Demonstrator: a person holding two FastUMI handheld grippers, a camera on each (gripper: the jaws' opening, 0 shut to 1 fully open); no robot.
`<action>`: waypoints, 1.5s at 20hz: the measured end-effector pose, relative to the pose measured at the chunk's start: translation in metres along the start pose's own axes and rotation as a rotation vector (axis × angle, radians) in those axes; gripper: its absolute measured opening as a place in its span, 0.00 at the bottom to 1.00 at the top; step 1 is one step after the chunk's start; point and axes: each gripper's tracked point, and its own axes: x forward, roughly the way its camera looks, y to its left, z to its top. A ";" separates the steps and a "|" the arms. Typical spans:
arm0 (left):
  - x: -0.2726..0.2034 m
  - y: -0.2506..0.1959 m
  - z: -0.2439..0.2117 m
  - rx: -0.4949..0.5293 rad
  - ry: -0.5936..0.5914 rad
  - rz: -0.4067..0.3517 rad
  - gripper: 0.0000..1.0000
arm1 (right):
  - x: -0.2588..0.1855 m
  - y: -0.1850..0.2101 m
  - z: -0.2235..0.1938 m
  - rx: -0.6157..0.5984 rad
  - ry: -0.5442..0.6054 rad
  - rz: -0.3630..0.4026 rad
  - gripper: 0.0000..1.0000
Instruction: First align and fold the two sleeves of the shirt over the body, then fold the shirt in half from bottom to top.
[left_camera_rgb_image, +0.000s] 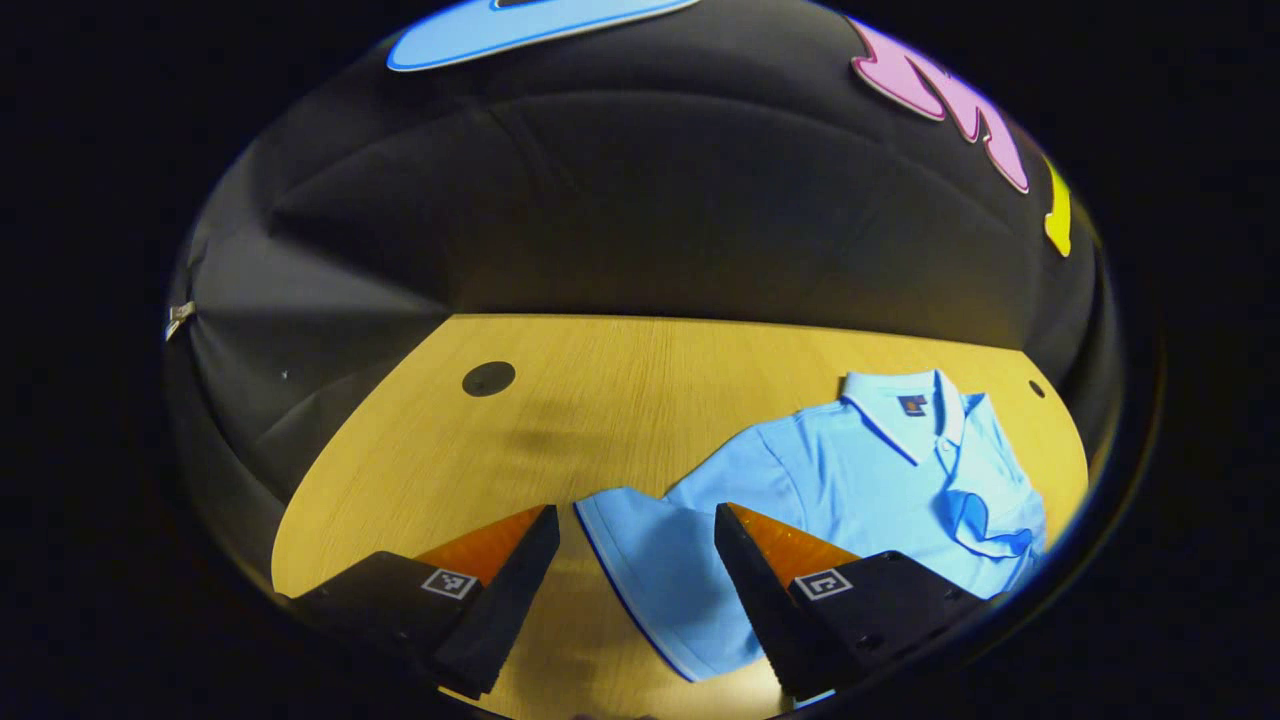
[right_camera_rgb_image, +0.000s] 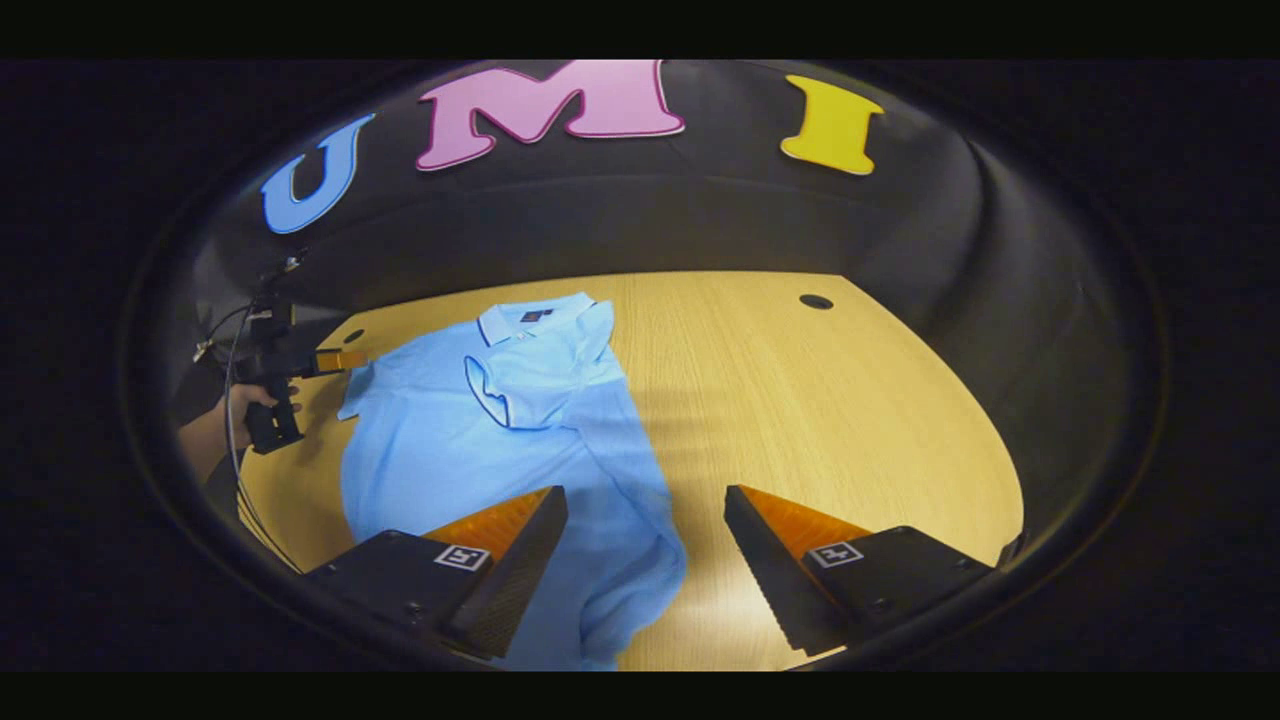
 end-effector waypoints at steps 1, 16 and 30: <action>0.007 -0.001 0.000 0.025 0.006 0.004 0.99 | 0.001 0.000 0.001 -0.002 0.001 0.004 0.99; 0.010 -0.062 0.003 0.074 0.069 -0.015 0.06 | 0.038 -0.045 0.028 0.049 -0.013 0.019 0.99; -0.086 -0.245 0.048 0.017 -0.009 -0.293 0.06 | 0.018 -0.053 0.029 -0.001 -0.067 0.055 0.99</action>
